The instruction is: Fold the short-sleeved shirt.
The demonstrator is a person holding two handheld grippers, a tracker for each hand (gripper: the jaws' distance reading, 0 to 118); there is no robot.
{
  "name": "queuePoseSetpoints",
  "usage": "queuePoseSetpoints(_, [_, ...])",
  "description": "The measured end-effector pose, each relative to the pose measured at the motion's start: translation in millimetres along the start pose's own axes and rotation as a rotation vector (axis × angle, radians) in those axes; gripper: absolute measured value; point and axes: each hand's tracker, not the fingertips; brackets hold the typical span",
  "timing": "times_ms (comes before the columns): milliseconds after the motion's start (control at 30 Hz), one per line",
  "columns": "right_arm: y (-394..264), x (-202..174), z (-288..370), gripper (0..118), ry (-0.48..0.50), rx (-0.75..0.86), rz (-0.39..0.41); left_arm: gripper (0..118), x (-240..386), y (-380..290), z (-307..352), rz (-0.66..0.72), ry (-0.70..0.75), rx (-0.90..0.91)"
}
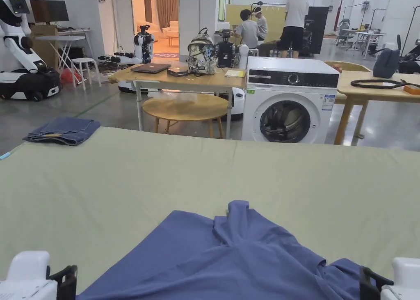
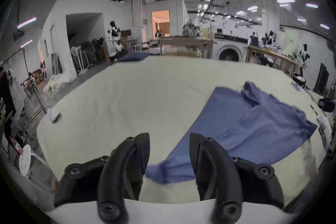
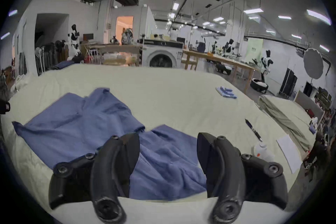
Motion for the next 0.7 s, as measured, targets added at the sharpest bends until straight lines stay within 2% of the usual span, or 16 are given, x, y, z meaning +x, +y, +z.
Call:
queuePoseSetpoints(200, [28,-50,17,66,0.038,0.138,-0.043,42,39,19,-11,-0.020,-0.079,0.126])
queuePoseSetpoints(233, [32,-58,19,58,0.043,0.159,-0.050,37,63,31,6,-0.035,-0.083,0.147])
queuePoseSetpoints(267, [35,-64,20,44,0.047,0.179,-0.053,28,74,35,8,-0.054,-0.078,0.166])
queuePoseSetpoints(333, [37,-75,18,9,0.049,0.201,-0.051,10,93,41,10,-0.081,-0.066,0.211])
queuePoseSetpoints(433, [41,-88,17,0,0.058,0.232,-0.058,0,115,49,11,-0.091,-0.062,0.245])
queuePoseSetpoints(567, [47,-97,22,0,0.066,0.261,-0.061,0,130,56,2,-0.128,-0.054,0.249])
queuePoseSetpoints(700, [49,-100,22,0,0.083,0.260,-0.060,0,138,68,26,-0.092,-0.075,0.237])
